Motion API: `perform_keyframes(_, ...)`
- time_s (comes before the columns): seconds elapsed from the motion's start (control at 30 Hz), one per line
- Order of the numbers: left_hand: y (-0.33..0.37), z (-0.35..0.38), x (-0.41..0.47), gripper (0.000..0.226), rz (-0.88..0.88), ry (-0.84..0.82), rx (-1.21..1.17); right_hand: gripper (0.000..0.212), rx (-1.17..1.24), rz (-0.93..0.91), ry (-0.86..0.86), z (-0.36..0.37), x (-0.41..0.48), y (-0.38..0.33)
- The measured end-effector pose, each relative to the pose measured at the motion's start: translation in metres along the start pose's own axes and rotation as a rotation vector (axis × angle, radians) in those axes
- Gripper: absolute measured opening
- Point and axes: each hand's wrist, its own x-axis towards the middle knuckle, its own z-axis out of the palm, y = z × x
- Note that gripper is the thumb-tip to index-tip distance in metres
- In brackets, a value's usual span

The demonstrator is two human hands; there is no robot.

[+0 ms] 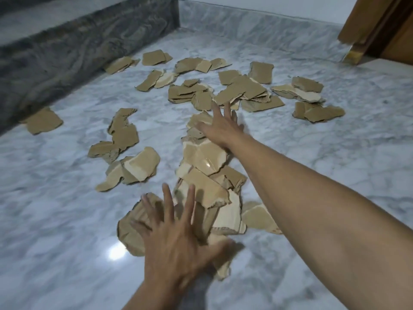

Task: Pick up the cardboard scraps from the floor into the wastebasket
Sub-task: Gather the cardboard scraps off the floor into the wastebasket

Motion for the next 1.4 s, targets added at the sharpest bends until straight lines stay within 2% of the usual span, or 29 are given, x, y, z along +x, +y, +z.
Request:
perform_keyframes(0.07,-0.006,0.015,-0.004,0.123,-0.069,-0.022,-0.005,0.099,-0.142,-0.037,-0.123,0.005,0.011,0.004)
perform_keyframes(0.13,-0.012,0.022,0.013,0.121,-0.051,0.043,-0.008,0.098,-0.306,-0.094,-0.194,0.009,0.011,0.010)
perform_keyframes(0.23,-0.015,0.019,0.043,0.112,0.054,0.119,-0.041,0.085,-0.223,-0.155,-0.185,0.000,0.002,0.017)
perform_keyframes(0.37,-0.008,0.013,0.053,0.095,0.155,0.188,-0.094,0.076,-0.065,-0.133,-0.127,-0.011,-0.023,0.047)
perform_keyframes(0.47,-0.003,0.011,0.040,0.084,0.145,0.239,-0.173,0.089,0.011,-0.073,-0.048,-0.009,-0.044,0.074)
perform_keyframes(0.53,-0.003,0.013,0.032,0.079,0.144,0.173,-0.217,0.099,0.035,-0.062,-0.010,-0.007,-0.058,0.084)
perform_keyframes(0.63,-0.001,0.020,0.030,0.072,0.191,0.098,-0.062,0.118,0.072,-0.008,-0.027,-0.011,-0.075,0.090)
perform_keyframes(0.67,0.000,0.022,0.032,0.072,0.213,0.096,-0.020,0.119,0.055,0.039,-0.042,-0.014,-0.081,0.091)
perform_keyframes(0.73,0.003,0.022,0.035,0.075,0.263,0.112,-0.030,0.106,-0.058,0.124,-0.055,-0.022,-0.090,0.092)
perform_keyframes(0.8,0.006,0.021,0.034,0.081,0.305,0.205,-0.200,0.093,-0.147,0.165,-0.037,-0.030,-0.101,0.097)
perform_keyframes(0.87,0.007,0.019,0.031,0.082,0.237,0.313,-0.348,0.090,-0.141,0.218,-0.037,-0.038,-0.115,0.108)
perform_keyframes(0.9,0.008,0.019,0.027,0.084,0.168,0.308,-0.359,0.090,-0.101,0.252,-0.043,-0.039,-0.123,0.113)
perform_keyframes(0.97,0.014,0.021,0.020,0.103,0.068,0.187,-0.212,0.090,-0.072,0.293,-0.046,-0.032,-0.139,0.119)
perform_keyframes(1.03,0.023,0.028,0.020,0.115,0.082,0.113,-0.072,0.090,-0.141,0.248,-0.032,-0.016,-0.152,0.111)
perform_keyframes(1.1,0.036,0.034,0.030,0.112,0.103,0.144,-0.078,0.091,-0.049,0.207,-0.021,-0.001,-0.160,0.097)
perform_keyframes(1.23,0.051,0.046,0.043,0.068,0.180,0.323,-0.100,0.089,0.317,0.230,0.122,0.008,-0.157,0.082)
perform_keyframes(1.27,0.051,0.046,0.042,0.060,0.185,0.365,-0.168,0.089,0.393,0.235,0.159,0.008,-0.155,0.083)
perform_keyframes(1.33,0.051,0.042,0.034,0.060,0.164,0.406,-0.307,0.088,0.519,0.253,0.192,0.008,-0.151,0.086)
perform_keyframes(1.4,0.052,0.038,0.031,0.073,0.098,0.413,-0.269,0.085,0.563,0.272,0.192,0.009,-0.149,0.087)
